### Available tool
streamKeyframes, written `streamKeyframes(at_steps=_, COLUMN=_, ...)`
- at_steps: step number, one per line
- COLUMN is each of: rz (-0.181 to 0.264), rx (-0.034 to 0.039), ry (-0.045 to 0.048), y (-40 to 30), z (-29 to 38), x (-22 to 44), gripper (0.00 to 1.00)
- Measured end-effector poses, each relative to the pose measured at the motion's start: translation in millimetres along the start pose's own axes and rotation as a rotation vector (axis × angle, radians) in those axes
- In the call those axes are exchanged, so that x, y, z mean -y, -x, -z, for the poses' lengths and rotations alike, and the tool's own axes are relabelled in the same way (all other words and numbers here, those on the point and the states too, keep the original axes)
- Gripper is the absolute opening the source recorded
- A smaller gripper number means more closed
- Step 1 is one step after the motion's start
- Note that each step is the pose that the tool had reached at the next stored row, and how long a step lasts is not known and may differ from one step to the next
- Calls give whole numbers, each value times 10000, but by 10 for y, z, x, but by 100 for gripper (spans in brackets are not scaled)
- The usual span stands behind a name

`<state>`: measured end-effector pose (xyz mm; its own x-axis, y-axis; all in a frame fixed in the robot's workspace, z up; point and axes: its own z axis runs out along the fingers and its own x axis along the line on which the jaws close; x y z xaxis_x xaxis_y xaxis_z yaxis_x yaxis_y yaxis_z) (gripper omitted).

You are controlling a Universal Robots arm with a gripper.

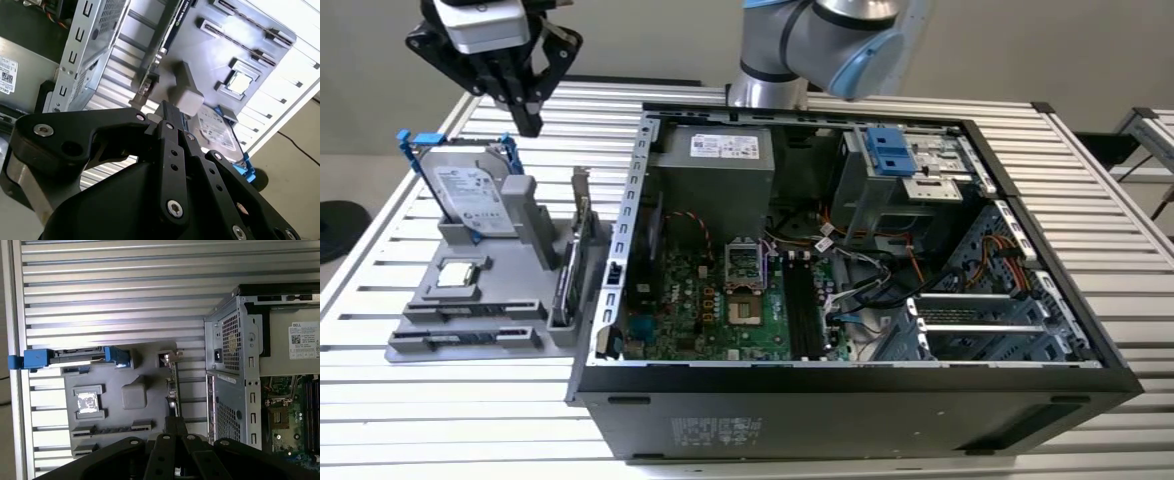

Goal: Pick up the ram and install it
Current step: 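Reach for the ram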

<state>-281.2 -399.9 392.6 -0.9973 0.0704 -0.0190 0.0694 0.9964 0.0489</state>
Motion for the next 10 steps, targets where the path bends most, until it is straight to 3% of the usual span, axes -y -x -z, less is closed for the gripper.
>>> streamKeyframes(at_steps=10, rz=3, rx=0, ry=0, y=-155, z=3, x=11, gripper=0)
